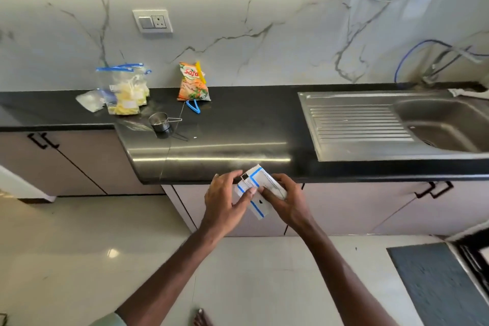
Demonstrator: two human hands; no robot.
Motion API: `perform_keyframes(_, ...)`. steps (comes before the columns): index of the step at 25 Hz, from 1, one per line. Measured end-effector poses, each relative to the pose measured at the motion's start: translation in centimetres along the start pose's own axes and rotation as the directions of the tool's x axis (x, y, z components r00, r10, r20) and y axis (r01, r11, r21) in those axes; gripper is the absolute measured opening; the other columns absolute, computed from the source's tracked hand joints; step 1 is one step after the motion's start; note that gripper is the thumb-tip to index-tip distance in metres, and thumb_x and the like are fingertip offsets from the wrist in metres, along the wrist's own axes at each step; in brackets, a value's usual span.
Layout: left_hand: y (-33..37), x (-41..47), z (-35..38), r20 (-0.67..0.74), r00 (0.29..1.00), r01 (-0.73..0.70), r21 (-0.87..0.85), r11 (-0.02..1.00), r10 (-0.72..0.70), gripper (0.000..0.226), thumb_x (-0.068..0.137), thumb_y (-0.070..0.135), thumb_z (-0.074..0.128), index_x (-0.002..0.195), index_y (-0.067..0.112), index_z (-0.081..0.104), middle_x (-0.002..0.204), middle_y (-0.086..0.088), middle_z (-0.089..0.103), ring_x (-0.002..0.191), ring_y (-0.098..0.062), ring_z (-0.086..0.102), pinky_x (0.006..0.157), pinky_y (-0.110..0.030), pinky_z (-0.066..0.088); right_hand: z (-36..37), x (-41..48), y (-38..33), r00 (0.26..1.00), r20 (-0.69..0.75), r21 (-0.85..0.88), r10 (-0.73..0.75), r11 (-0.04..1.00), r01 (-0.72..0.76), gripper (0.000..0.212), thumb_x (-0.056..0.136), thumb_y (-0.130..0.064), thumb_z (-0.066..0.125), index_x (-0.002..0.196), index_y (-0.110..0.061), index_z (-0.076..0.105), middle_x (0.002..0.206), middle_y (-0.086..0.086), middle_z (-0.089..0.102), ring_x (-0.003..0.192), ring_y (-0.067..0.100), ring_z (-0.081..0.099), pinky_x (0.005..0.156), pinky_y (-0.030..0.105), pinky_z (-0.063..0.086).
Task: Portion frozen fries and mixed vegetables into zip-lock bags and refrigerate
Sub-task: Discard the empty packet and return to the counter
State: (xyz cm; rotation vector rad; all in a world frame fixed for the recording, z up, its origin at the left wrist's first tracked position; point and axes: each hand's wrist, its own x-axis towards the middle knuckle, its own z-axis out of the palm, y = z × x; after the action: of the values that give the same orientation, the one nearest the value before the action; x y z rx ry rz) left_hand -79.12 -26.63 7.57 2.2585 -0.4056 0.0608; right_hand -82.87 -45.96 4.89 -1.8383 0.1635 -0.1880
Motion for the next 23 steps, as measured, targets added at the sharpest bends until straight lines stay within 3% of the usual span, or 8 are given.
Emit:
perform_keyframes(4, -5.7, 4.2, -2.9, 0.042, 0.999, 0.023, -0.032, 0.999, -0.022, 0.067, 0.083, 0.073, 0.055, 0.135, 0.031, 0.058, 0.135, 0.01, 0.059, 0.141, -0.026, 0.043, 0.114, -0.056, 0.035, 2.4, 4.8, 2.3, 0.953, -0.174, 0.162, 0.248, 0.962, -0.221, 0.033, 0.092, -0.034, 0.08, 0.115, -0.014, 0.065, 0.105, 0.008, 0.077, 0.086, 0.017, 0.078, 0.069, 0.036, 0.065)
perform_keyframes(8, -9.2, 8.0, -5.6, 0.072, 0.997, 0.007, -0.039, 0.999, -0.004, 0.066, 0.081, 0.074, 0.052, 0.132, 0.033, 0.06, 0.134, 0.011, 0.059, 0.139, -0.026, 0.046, 0.112, -0.06, 0.037, 2.9, 8.4, 4.8, 0.802, -0.329, 0.4, 0.499, 0.843, -0.361, 0.035, 0.094, -0.03, 0.078, 0.111, -0.003, 0.063, 0.106, 0.016, 0.073, 0.086, 0.02, 0.076, 0.064, 0.029, 0.063)
perform_keyframes(12, -11.9, 10.8, -6.8, 0.107, 0.994, -0.006, -0.03, 1.0, 0.009, 0.066, 0.08, 0.074, 0.053, 0.131, 0.033, 0.06, 0.129, 0.017, 0.057, 0.137, -0.024, 0.047, 0.111, -0.06, 0.037, 3.0, 11.8, 7.5, 0.687, -0.423, 0.453, 0.591, 0.794, -0.405, 0.045, 0.093, -0.034, 0.079, 0.115, 0.0, 0.062, 0.106, 0.016, 0.075, 0.086, 0.021, 0.074, 0.056, 0.021, 0.058)
perform_keyframes(16, -14.1, 12.9, -7.0, 0.143, 0.989, 0.031, -0.024, 0.999, -0.027, 0.07, 0.079, 0.076, 0.052, 0.134, 0.033, 0.059, 0.136, 0.011, 0.058, 0.142, -0.026, 0.042, 0.113, -0.062, 0.034, 5.3, 17.0, 8.5, 0.687, -0.458, 0.386, 0.564, 0.822, -0.418, 0.052, 0.083, -0.034, 0.089, 0.118, -0.008, 0.06, 0.111, 0.009, 0.072, 0.093, 0.019, 0.076, 0.063, 0.028, 0.063)
perform_keyframes(20, -16.1, 15.0, -8.6, 0.128, 0.987, 0.095, 0.046, 0.994, -0.1, 0.067, 0.08, 0.076, 0.054, 0.134, 0.035, 0.058, 0.137, 0.011, 0.057, 0.142, -0.026, 0.043, 0.112, -0.061, 0.037, 8.9, 25.9, 9.0, 0.7, -0.395, 0.352, 0.595, 0.802, -0.483, 0.056, 0.078, -0.045, 0.09, 0.112, -0.011, 0.063, 0.107, 0.007, 0.074, 0.091, 0.021, 0.075, 0.07, 0.037, 0.065)
perform_keyframes(23, -17.9, 16.3, -11.0, 0.072, 0.988, 0.131, 0.101, 0.986, -0.138, 0.063, 0.083, 0.07, 0.061, 0.135, 0.035, 0.057, 0.14, 0.012, 0.055, 0.147, -0.023, 0.036, 0.117, -0.055, 0.031, 11.9, 32.3, 8.1, 0.718, -0.419, 0.232, 0.555, 0.83, -0.507, 0.052, 0.078, -0.054, 0.087, 0.101, -0.013, 0.066, 0.099, 0.003, 0.073, 0.09, 0.023, 0.07, 0.081, 0.036, 0.056)
